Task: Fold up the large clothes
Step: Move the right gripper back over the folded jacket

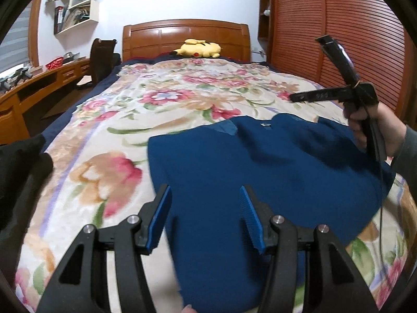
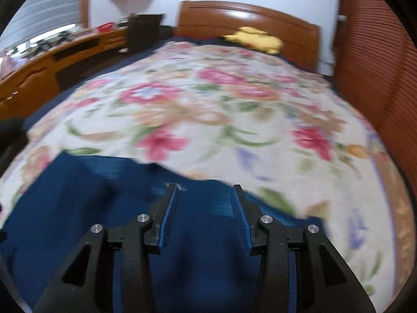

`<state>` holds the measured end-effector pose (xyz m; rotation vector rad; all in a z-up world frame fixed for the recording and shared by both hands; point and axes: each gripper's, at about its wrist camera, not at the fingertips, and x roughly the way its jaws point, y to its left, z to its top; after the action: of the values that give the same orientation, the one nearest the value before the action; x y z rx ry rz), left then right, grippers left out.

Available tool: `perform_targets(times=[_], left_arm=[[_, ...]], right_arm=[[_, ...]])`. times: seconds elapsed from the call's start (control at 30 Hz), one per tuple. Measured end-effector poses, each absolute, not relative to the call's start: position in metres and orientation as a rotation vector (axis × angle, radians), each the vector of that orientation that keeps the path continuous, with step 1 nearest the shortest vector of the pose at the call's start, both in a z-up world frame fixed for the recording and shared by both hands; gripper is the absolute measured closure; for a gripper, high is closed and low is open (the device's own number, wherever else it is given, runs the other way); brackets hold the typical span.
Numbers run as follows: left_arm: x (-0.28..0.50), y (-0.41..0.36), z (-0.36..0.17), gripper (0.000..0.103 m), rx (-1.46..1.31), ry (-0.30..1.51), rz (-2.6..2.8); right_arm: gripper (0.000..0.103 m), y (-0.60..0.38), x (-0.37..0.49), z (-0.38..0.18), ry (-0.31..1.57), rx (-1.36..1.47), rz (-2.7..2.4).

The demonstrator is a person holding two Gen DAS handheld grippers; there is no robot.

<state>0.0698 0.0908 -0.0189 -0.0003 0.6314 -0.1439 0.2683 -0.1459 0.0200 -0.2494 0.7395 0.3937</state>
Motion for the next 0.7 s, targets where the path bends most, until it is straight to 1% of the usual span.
perform_targets(times=[0.13, 0.3, 0.37, 0.4, 0.47, 0.5, 0.53, 0.6, 0.7], left_arm=[[0.068, 0.101, -0.019, 0.050, -0.008, 0.630, -0.131], [0.066, 0.110, -0.019, 0.050, -0.013, 0.630, -0.124], [0.065, 0.111, -0.019, 0.050, -0.015, 0.632, -0.123], [0.065, 0.111, -0.019, 0.050, -0.014, 0.632, -0.124], [0.065, 0.111, -0.019, 0.050, -0.014, 0.631, -0.126], [0.064, 0.112, -0.019, 0.050, -0.012, 0.631, -0.127], [0.065, 0.112, -0.020, 0.050, -0.012, 0.631, -0.127], [0.064, 0.112, -0.020, 0.050, -0.012, 0.633, -0.129], [0.065, 0.107, -0.020, 0.050, -0.010, 0.635, -0.131]], right_arm=[[0.061, -0.089, 0.265, 0.002, 0.781, -0.282, 0.476], [0.062, -0.053, 0.268, -0.021, 0.865, -0.300, 0.508], [0.068, -0.047, 0.269, -0.030, 0.898, -0.316, 0.516], [0.074, -0.042, 0.270, -0.034, 0.913, -0.332, 0.522], [0.092, -0.035, 0.271, -0.040, 0.930, -0.357, 0.538], [0.099, -0.032, 0.271, -0.042, 0.921, -0.379, 0.539], [0.101, -0.030, 0.271, -0.041, 0.907, -0.392, 0.535], [0.101, -0.027, 0.275, -0.037, 0.869, -0.387, 0.519], [0.102, -0.019, 0.278, -0.018, 0.753, -0.378, 0.488]])
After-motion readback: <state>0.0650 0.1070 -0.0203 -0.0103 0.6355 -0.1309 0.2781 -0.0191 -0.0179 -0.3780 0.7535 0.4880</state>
